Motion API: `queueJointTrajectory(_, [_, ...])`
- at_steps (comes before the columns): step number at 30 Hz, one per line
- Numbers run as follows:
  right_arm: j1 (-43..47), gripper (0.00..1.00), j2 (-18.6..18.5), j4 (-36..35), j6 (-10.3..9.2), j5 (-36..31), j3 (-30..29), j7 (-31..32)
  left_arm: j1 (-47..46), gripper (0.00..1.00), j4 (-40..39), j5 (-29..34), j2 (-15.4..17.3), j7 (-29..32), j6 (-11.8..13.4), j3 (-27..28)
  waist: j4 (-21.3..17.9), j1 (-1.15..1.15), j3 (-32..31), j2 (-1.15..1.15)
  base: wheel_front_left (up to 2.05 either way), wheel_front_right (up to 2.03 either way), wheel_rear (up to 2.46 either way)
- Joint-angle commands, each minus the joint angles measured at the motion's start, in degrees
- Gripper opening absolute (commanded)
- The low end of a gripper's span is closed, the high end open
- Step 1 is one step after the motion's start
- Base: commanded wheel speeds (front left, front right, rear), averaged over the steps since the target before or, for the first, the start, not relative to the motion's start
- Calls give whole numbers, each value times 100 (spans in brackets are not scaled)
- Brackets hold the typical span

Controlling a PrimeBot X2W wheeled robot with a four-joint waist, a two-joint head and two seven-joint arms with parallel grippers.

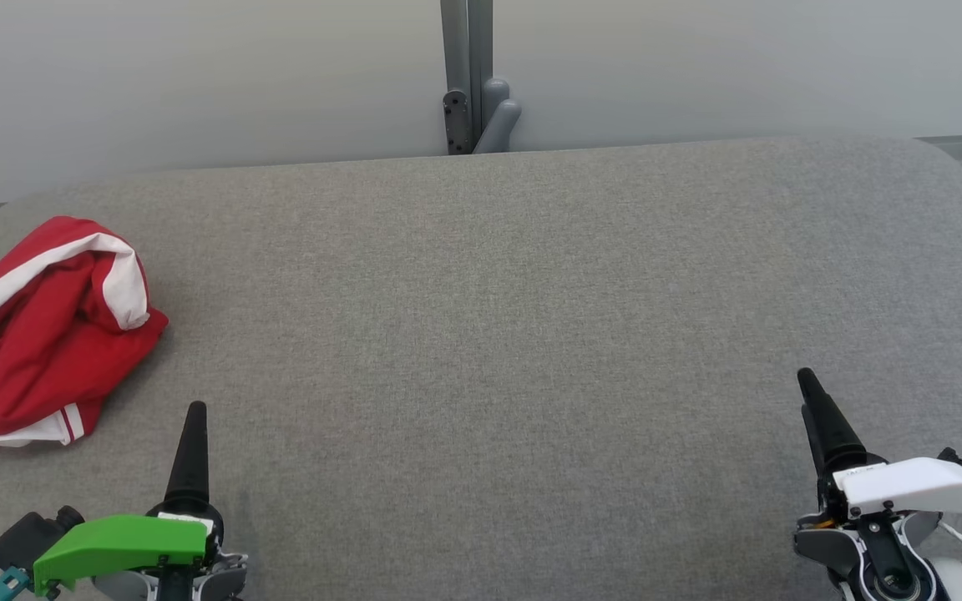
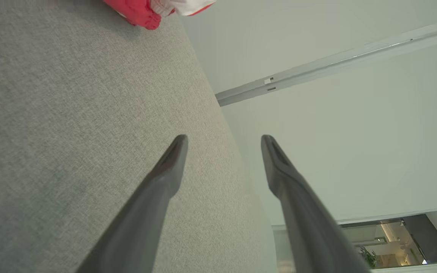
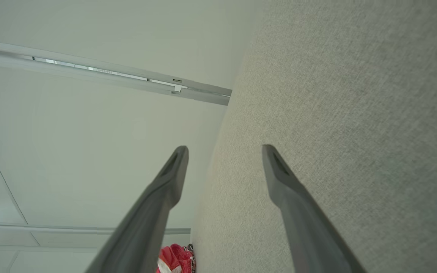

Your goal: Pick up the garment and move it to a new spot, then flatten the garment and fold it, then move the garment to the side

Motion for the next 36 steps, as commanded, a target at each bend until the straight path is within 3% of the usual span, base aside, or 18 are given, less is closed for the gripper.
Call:
queueJointTrajectory(1, [-178, 100, -51, -82, 2, -197, 42, -62, -144, 100, -58, 242, 73, -57, -9, -12, 1, 0, 2, 0, 0, 0, 0])
queueJointTrajectory(14, [-258, 100, -119, 20, 2, -1642, 278, -380, -152, 100, 51, 1822, 61, -335, 16, -83, 8, 0, 8, 0, 0, 0, 0])
queueJointTrajectory(36, [-328, 100, -174, 124, 3, -3445, 539, -850, -200, 100, 243, 3678, 61, -746, 78, -166, 16, 0, 46, 0, 0, 0, 0])
